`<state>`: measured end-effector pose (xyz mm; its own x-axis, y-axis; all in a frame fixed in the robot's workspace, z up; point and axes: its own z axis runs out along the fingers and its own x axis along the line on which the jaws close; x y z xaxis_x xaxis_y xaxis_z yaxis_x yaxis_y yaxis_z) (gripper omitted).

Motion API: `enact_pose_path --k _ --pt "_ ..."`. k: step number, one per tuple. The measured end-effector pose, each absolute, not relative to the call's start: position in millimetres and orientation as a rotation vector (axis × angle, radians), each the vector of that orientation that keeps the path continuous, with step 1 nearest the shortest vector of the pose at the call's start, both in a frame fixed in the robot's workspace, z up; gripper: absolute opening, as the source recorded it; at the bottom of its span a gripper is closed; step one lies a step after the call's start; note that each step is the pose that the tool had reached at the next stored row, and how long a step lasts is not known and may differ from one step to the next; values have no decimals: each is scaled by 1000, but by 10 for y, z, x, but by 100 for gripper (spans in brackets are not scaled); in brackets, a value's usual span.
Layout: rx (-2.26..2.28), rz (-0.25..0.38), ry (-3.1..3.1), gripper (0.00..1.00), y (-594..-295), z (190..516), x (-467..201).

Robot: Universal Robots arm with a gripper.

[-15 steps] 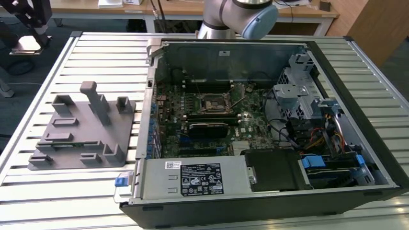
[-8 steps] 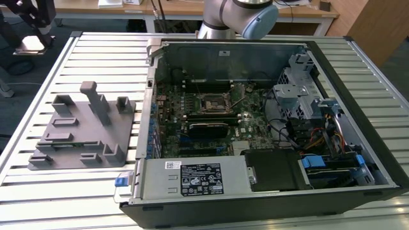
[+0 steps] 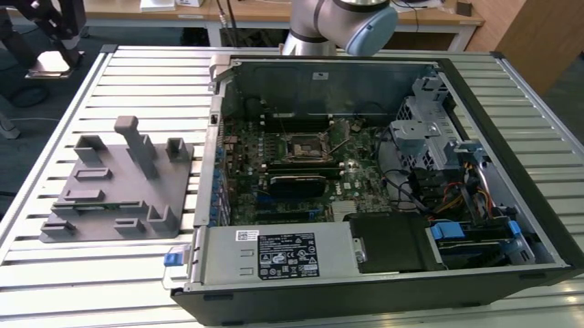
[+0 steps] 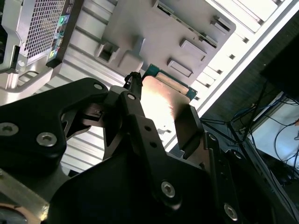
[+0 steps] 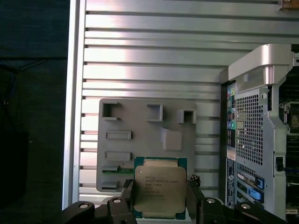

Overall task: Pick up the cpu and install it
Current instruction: 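Pick up the cpu and move it towards the insertion slot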

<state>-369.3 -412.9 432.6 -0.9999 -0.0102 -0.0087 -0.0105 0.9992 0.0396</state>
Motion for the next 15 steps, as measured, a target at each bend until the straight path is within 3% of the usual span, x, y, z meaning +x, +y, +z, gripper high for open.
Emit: enact_pose_path --k 15 --pt "-16 62 3133 53 -4128 4327 -3516"
